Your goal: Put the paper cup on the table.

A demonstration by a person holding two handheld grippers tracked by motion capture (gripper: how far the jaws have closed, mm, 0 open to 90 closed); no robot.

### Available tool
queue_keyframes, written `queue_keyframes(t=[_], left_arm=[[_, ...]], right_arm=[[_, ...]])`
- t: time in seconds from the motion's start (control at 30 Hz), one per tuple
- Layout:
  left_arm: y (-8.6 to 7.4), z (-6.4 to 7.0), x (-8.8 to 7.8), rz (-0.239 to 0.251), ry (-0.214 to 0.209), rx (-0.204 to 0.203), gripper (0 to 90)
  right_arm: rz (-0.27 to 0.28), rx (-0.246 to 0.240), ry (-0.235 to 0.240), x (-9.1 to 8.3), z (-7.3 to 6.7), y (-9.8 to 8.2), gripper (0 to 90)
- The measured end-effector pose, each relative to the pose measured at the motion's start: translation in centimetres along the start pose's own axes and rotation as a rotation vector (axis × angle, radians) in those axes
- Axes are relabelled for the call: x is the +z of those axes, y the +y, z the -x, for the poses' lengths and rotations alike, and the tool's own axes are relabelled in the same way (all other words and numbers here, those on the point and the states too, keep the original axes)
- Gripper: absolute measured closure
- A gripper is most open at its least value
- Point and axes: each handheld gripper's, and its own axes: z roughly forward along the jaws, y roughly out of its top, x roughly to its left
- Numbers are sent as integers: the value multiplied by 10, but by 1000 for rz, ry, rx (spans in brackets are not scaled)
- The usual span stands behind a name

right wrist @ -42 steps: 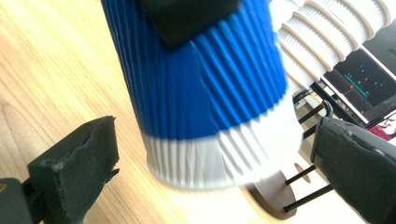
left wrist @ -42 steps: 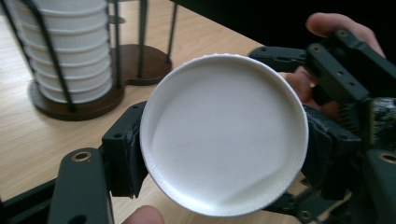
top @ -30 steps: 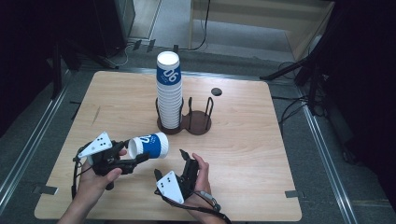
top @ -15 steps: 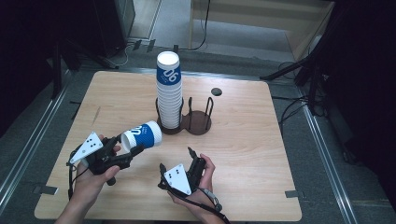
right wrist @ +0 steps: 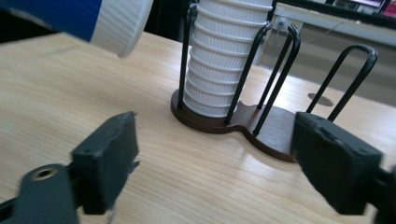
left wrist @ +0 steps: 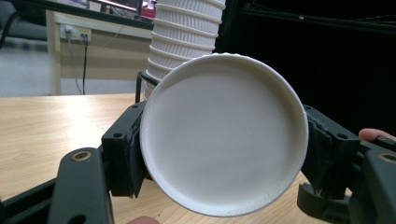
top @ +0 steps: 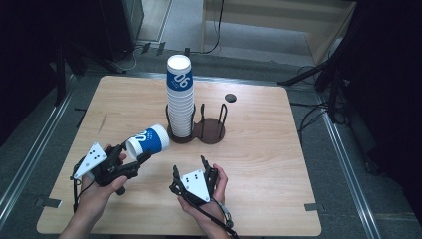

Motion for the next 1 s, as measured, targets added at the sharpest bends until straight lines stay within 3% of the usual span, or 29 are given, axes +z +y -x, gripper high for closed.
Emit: queue_keyframes(t=[0.17, 0.4, 0.6, 0.77, 0.87, 1.0], left_arm=[[-3, 0, 2, 9, 1, -10, 282], [-3, 4, 5, 29, 1, 10, 283], [-5, 5, 6, 39, 1, 19, 283], [-9, 7, 7, 41, -5, 26, 283], [-10, 9, 8, 39, -10, 28, 283], [-12, 11, 9, 40, -21, 31, 283]], right_arm=[[22, 166, 80, 1, 6, 8, 281], [-27, 362, 161, -3, 3, 24, 125], [-14, 513, 177, -5, 0, 37, 16], [-18, 686, 209, -3, 3, 41, 0], [-24, 818, 229, -1, 4, 41, 0], [-35, 930, 251, 3, 3, 42, 0]])
